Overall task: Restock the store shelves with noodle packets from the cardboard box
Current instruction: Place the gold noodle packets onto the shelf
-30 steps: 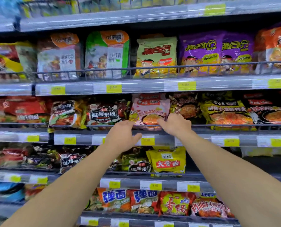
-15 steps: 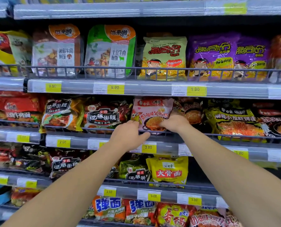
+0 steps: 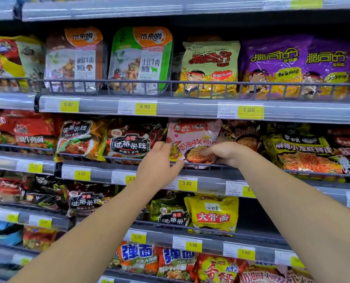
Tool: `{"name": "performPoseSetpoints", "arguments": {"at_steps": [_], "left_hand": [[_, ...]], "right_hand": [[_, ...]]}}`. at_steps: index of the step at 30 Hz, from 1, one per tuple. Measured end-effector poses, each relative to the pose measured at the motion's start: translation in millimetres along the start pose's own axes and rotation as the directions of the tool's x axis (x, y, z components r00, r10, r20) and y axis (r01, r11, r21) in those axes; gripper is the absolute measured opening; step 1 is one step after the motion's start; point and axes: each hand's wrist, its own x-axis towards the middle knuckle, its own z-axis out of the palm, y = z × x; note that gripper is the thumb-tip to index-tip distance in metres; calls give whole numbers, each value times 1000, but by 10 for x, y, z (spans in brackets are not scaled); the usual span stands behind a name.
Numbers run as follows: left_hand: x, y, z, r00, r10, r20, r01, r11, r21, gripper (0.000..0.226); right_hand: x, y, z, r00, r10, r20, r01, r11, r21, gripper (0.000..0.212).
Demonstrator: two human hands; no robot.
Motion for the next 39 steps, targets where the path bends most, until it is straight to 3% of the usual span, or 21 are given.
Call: {"name": "performPoseSetpoints", "arguments": {"at_steps": [3,5,7,9,11,16,20,23,28,32,36,39], "left_hand": [[-7,-9,-11,998,23,-59,-24,1000,-6,60],[-6,-13,-12,995,39,-89,-39,999,0,59],[-12,-24,2,995,39,-88,-38,999,11,58],[-24,-30,27,998,24,-66,-23,1000,16,57],[-26,-35,36,999,16,-47,-15,1000,17,58],[-31,-33,-16,998,3,-70,-8,997,-76,54],[-57,-26,-59,995,-17,-96,2,988,-153,50],[-56,-63,-71,999,-9,-51,4,995,-103,48],[-64,-86,-124,1000,-22,2,23,999,-46,49],[-127,-76,-213,1000,-17,22,18,999,-38,44],[-228,-56,-270,1000,29,11,-28,997,-72,41],[-357,-65,-302,998,50,37,-46,994,-104,50]], "right_hand": [[-69,-6,-36,999,-18,41,18,1000,8,18],[-117,4,-61,999,-35,34,36,999,-13,22],[-168,9,-76,997,-78,-17,74,981,-180,39],[-235,-4,-105,984,-162,-74,107,871,-479,64],[-267,19,-142,954,-279,-111,163,791,-590,68],[-246,202,-87,858,-471,-205,308,792,-527,61],[-251,243,-12,799,-514,-313,316,801,-508,55],[-251,219,10,827,-489,-280,265,776,-573,56],[-357,102,2,932,-300,-204,85,727,-681,45],[-529,135,18,916,-266,-299,4,754,-657,48],[-723,198,73,865,-305,-399,-13,780,-625,75],[-924,272,195,818,-373,-439,0,762,-647,72]]}}
